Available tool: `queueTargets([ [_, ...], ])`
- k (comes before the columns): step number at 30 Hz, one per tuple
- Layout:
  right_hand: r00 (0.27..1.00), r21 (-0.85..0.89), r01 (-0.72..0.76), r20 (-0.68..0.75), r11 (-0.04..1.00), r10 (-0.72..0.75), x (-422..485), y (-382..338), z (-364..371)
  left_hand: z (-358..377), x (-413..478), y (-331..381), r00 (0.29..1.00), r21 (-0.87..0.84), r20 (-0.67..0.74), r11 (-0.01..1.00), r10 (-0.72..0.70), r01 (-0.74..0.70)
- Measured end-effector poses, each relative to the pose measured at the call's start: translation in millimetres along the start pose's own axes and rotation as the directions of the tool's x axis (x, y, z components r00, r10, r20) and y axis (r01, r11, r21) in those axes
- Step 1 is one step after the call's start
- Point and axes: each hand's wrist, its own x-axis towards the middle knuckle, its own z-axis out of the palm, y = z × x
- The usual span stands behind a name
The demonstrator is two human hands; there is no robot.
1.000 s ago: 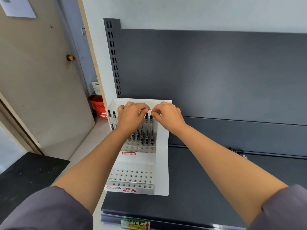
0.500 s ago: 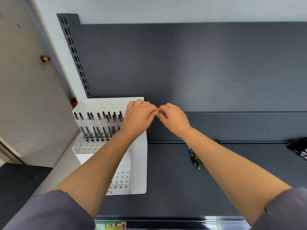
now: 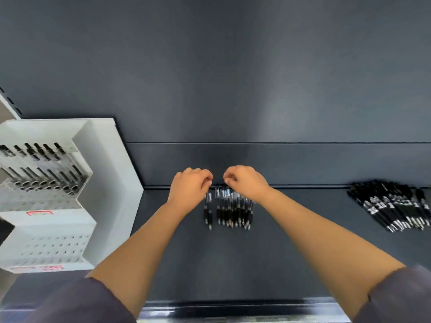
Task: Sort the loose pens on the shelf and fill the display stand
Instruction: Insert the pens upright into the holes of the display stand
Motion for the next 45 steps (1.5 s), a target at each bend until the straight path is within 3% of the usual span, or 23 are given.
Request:
queueTargets([
  [4, 0.986, 0.02, -0.049, 0.163, 0.999, 0.045, 6, 19, 23, 34, -1, -1, 0.958, -0.063, 0.211, 0.976, -0.193, 0.211],
  [9, 0.971, -0.004, -0.069, 0.23, 0.998, 0.068, 25, 21, 50, 70, 2, -13, 0.85, -0.062, 0.417, 0.922, -0.323, 0.381],
  [17, 0.953, -0.213, -0.197, 0.187, 0.957, 0.238, 60, -2, 84, 87, 27, -31, 0.84, -0.129, 0.444, 0.906, -0.311, 0.403],
  [24, 0.933, -0.311, -0.301, 0.098, 0.901, 0.345, 77, -19, 105, 85, 35, -44, 0.857, -0.037, 0.381, 0.92, -0.348, 0.39],
  [27, 0.927, -0.23, -0.334, 0.097, 0.914, 0.363, 78, -23, 103, 86, 35, -46, 0.873, -0.018, 0.345, 0.928, -0.344, 0.373],
  [31, 0.909, 0.102, -0.397, 0.18, 0.912, 0.376, 78, -21, 87, 85, 36, -49, 0.882, -0.13, 0.349, 0.916, -0.316, 0.38],
  [34, 0.917, 0.396, -0.397, 0.195, 0.828, 0.347, 73, -17, 79, 83, 34, -51, 0.9, -0.182, 0.341, 0.92, -0.272, 0.347],
  [37, 0.92, 0.563, -0.389, 0.199, 0.729, 0.338, 61, -20, 70, 79, 25, -50, 0.881, -0.264, 0.387, 0.883, -0.272, 0.388],
  [40, 0.926, 0.609, -0.374, 0.208, 0.699, 0.314, 48, -28, 61, 70, 14, -47, 0.864, -0.339, 0.395, 0.824, -0.314, 0.454],
  [45, 0.972, 0.538, -0.232, 0.105, 0.811, 0.209, 20, -49, 50, 38, -10, -37, 0.88, -0.533, 0.333, 0.702, -0.339, 0.472],
])
